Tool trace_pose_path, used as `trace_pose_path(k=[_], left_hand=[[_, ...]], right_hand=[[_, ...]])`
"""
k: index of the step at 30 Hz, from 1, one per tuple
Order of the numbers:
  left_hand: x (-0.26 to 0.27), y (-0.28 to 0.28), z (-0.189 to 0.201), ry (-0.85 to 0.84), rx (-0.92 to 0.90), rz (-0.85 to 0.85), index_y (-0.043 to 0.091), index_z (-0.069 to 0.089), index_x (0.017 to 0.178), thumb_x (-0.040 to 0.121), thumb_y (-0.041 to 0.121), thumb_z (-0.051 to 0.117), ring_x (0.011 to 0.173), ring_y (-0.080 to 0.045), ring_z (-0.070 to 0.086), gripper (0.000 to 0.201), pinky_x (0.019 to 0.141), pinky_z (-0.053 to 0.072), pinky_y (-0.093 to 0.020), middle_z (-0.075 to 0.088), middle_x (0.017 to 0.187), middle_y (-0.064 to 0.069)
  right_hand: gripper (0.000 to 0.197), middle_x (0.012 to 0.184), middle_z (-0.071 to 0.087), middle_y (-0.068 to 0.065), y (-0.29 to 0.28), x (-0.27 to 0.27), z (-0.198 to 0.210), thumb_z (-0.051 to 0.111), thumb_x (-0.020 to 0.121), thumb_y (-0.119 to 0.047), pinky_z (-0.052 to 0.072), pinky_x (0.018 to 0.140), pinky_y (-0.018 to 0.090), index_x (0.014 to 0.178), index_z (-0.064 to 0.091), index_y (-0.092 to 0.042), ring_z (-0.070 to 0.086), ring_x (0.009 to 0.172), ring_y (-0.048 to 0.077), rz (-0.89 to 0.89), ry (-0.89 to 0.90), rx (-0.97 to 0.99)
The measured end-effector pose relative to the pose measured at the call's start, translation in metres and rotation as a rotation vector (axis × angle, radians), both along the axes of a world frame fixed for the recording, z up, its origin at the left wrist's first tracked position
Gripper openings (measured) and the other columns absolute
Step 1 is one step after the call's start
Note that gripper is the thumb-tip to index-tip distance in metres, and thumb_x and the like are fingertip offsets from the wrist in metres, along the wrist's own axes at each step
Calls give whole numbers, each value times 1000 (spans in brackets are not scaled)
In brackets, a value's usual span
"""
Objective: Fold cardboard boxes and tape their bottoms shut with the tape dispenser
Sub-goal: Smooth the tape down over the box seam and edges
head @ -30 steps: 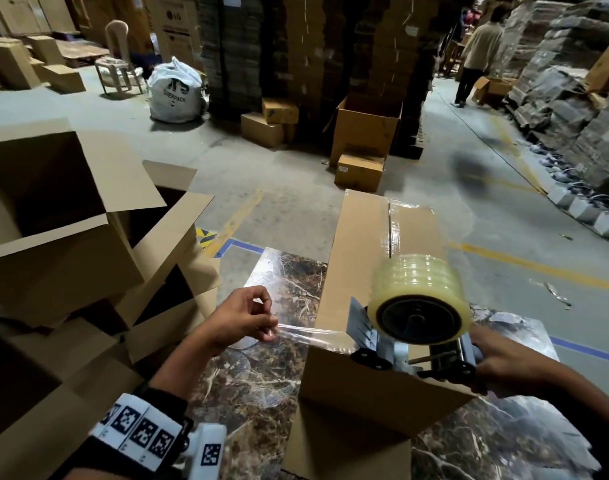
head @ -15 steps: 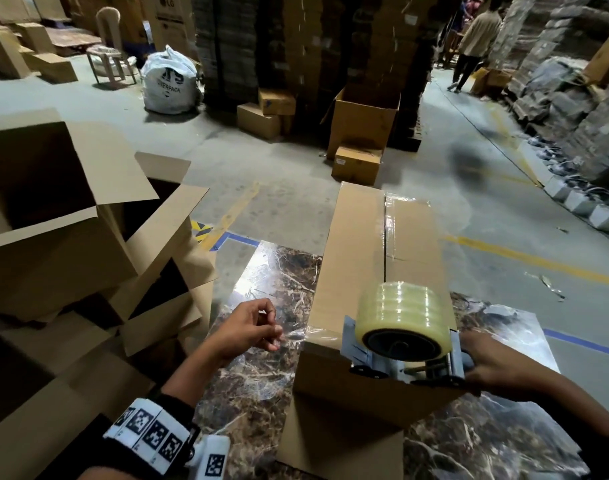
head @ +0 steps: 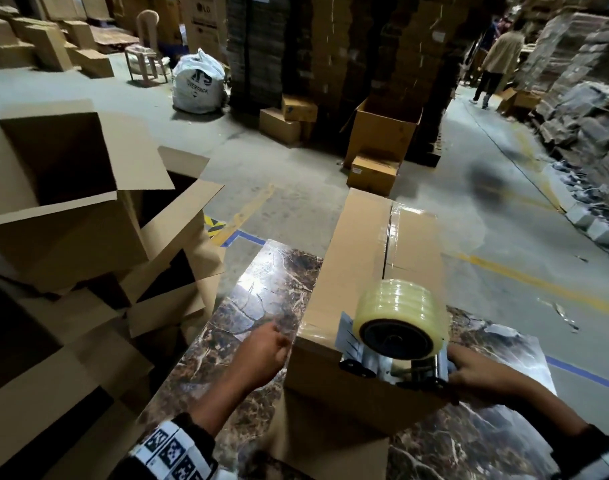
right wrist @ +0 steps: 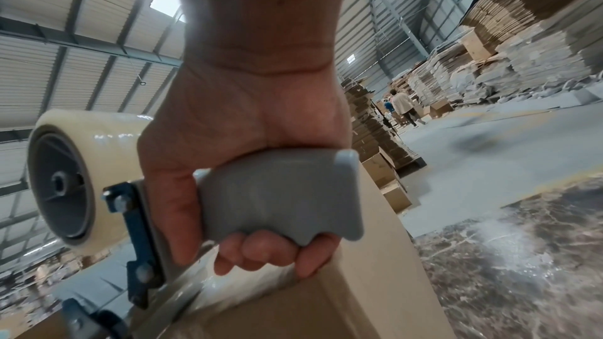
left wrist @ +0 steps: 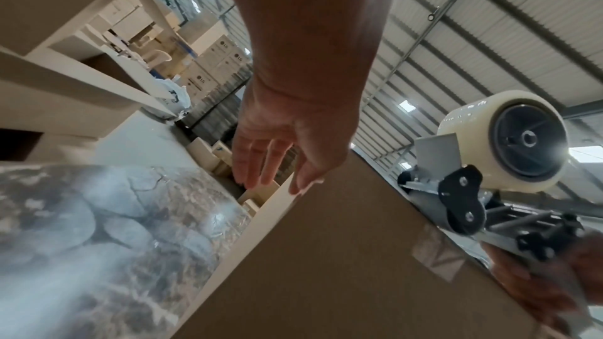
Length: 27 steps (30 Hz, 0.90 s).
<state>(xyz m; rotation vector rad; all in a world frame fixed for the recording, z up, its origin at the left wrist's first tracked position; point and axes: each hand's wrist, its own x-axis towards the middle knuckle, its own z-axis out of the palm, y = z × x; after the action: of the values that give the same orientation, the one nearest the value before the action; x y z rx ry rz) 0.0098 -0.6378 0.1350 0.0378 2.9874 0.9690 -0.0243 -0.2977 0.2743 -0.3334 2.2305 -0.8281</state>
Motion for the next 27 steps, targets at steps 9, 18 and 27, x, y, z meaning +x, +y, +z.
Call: trace_pose_path(k=[9,18,27], left_hand=[[12,54,13,241,662,538,8,74,76,87,47,56,69,-27,67,45,66,54,-40,69,68,-9],[4,71,-3,34,910,724,-4,68,78,83,54,65,63,-15,53,59,61,38,-30,62,67,-8],[0,66,0,-36,915,717,-5,70,86,70,62,65,80,-21,65,69,73,47,-34,73,85,-11]], right_hand=[[27,101,68,19,3,-6,-16,59,87,-23,50,65,28,109,62,-6,59,80,21,40,91,86],[11,85,68,9,4,-4,-19,62,82,-23,55,67,37,86,64,-12,64,76,22,101,201,136],[12,67,59,7,45,4,-16,68,86,-17,36,47,26,91,67,-7,46,50,14,56,108,5]])
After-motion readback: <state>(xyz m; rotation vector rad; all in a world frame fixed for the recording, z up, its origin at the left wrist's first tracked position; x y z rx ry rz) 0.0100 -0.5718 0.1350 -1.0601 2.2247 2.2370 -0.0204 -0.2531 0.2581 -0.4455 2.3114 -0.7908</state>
